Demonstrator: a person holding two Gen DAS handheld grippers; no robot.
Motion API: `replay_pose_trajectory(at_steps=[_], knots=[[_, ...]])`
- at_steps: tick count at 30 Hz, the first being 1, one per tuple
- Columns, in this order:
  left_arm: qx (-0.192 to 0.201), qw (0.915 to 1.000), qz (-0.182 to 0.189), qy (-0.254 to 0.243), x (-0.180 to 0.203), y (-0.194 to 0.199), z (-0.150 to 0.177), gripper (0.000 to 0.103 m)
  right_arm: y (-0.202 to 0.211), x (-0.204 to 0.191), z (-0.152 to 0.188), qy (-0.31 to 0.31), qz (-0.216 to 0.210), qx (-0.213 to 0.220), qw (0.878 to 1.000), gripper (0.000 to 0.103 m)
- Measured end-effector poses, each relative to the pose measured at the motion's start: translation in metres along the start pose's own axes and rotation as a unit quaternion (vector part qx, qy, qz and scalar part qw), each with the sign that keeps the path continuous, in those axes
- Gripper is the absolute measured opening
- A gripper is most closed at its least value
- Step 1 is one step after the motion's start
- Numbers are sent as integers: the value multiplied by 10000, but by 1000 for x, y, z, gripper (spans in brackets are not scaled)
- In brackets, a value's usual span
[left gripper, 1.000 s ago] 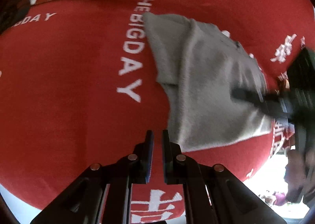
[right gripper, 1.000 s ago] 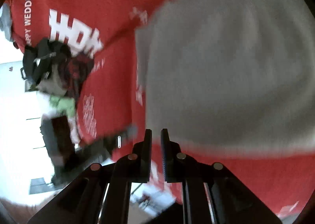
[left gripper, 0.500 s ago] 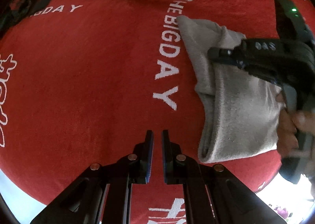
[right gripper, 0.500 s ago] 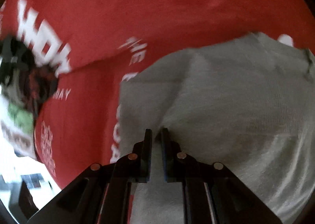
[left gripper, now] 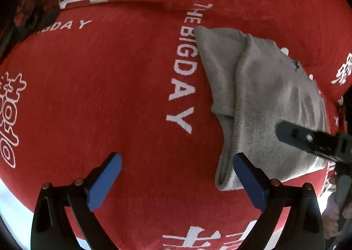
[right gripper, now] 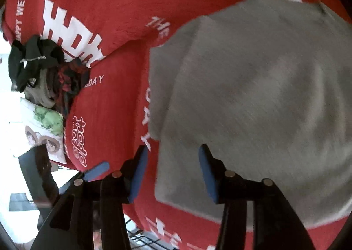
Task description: Fold small clothes
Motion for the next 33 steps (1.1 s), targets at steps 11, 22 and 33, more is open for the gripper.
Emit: replay_pose_trajectory(at_steps=[11, 22, 33], knots=[[-183, 9995, -230, -121, 18, -10, -1, 101, 45, 51, 40, -797, -426, 154, 9958, 68], [-338, 9987, -302, -228, 31, -17, -2, 101, 51, 81, 75, -1441, -642, 155, 9874, 68], [-444, 9988, 190, 93, 31, -22, -9, 101, 47, 102, 95, -1986, -771, 329, 9765, 68]])
Point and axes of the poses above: each gripper's, at about its wrist camera, not at the fingertips, and y roughly against the way its jaws point, x to its right, z to its underside, the point moved 5 cm from there along -y, roughly the way its jaws point, and after that the axes turned 5 degrees about x, right-handed, at the moved point
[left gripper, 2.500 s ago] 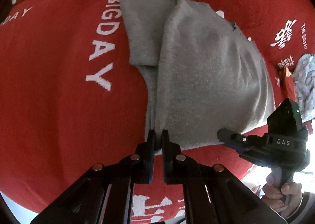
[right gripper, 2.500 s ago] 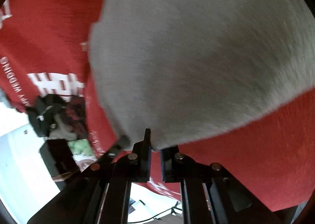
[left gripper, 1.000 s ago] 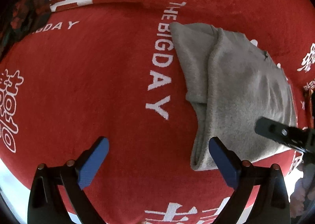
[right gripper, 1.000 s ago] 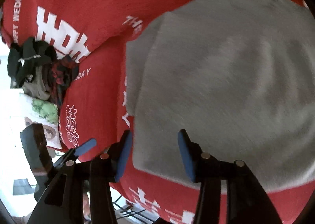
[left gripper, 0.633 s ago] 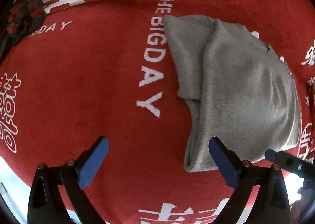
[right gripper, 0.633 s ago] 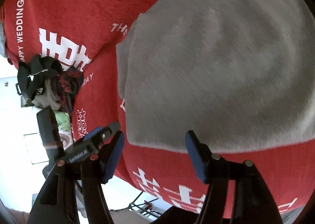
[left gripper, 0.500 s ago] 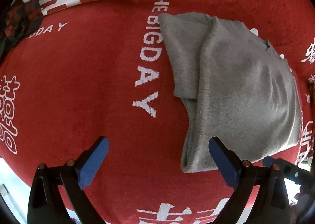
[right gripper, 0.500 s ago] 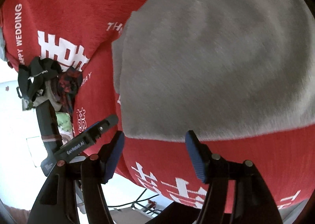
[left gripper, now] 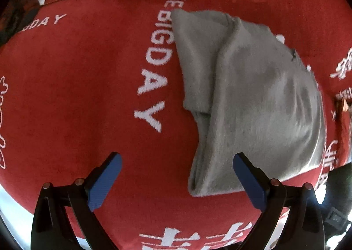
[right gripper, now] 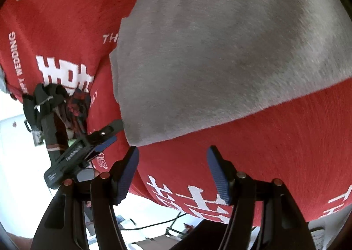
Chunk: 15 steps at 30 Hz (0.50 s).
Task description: Fold small clothes
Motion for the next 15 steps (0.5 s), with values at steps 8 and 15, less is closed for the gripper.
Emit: replay_pose_trajectory(at_steps=[8, 15], knots=[[152, 9988, 261, 375, -10, 4, -22, 101, -6, 15, -5, -858, -542, 428, 9939, 68], [90, 9983, 326, 468, -7, -4, -24, 101, -26, 6, -11, -1236, -1026, 650, 9849, 68]])
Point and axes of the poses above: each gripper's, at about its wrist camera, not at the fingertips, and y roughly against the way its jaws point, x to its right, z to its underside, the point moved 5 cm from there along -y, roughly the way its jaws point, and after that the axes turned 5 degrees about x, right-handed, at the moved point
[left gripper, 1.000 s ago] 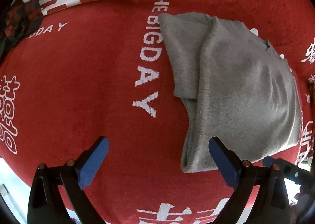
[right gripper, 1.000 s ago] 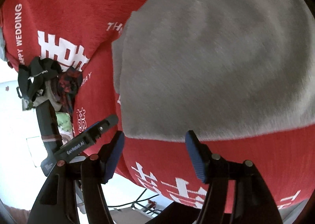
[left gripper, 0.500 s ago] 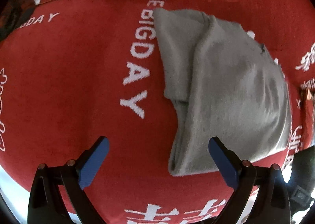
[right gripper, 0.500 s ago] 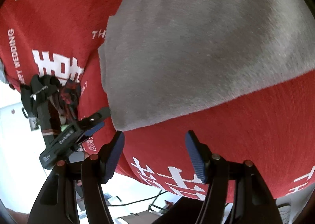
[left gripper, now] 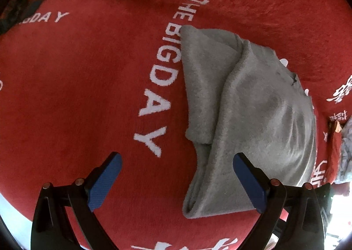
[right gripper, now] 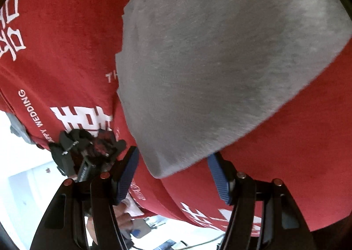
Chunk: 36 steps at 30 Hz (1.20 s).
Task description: Fold small clothes
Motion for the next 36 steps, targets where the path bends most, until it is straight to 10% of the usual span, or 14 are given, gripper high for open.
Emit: replay_pose_trajectory(at_steps=[14, 21, 31, 36], knots=[[157, 9984, 498, 226, 1, 0, -33, 101, -23, -11, -10, -333, -446, 172, 9983, 68], [-319, 9838, 1611, 716, 11, -18, -35, 101, -29, 0, -17, -1017, -862, -105, 9910, 16], [-609, 9616, 2595, 651, 58, -33, -54, 101, 1, -55, -33, -513, -1800, -177, 9822, 9], [-539, 9759, 2113, -13, 92, -38, -53, 101, 4, -55, -28, -201, -1592, -313, 9865, 9]])
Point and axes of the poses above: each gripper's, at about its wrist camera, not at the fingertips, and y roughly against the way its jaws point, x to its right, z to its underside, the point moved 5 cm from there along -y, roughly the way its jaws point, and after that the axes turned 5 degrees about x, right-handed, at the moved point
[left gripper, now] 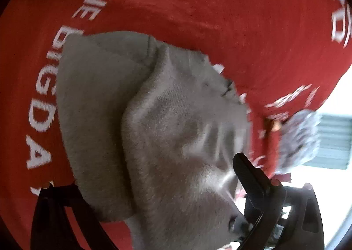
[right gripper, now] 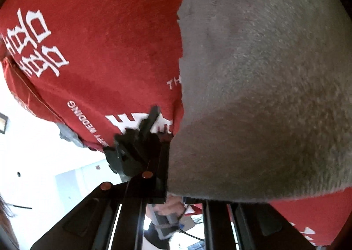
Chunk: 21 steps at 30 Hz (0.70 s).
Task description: Fold small clothes
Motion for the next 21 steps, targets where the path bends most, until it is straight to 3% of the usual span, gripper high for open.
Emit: replay_pose_trajectory(at_steps=[2, 4, 7, 11, 13, 15, 17, 21], knots=[[11, 9984, -485, -295, 3, -6, 3, 89, -1, 4, 5, 187, 284, -124, 9993, 9], [-42, 9953, -858, -440, 2, -11, 7, 86, -1, 10, 13, 388, 684, -310, 9964, 9], [-36, 9929, -1062, -536, 0, -15, 12, 80, 4, 20, 26, 661, 1364, -651, 9863, 13], [-43, 9857, -1463, -839, 5, -20, 15, 80, 28, 25, 31, 1107, 2231, -856, 9647, 15], [-62, 9809, -1668, -997, 8, -23, 17, 80, 41, 17, 25, 1290, 2370, -779, 9597, 17], [-65, 9766, -1851, -1092, 10, -26, 18, 80, 54, 6, 13, 1483, 2475, -604, 9556, 35], [-45, 9748, -1938, -1104, 8, -24, 18, 80, 65, -6, -4, 1716, 2604, -327, 9495, 43], [-20, 9722, -2069, -1098, 7, -24, 17, 80, 75, -26, -43, 2185, 3050, 146, 9269, 43]])
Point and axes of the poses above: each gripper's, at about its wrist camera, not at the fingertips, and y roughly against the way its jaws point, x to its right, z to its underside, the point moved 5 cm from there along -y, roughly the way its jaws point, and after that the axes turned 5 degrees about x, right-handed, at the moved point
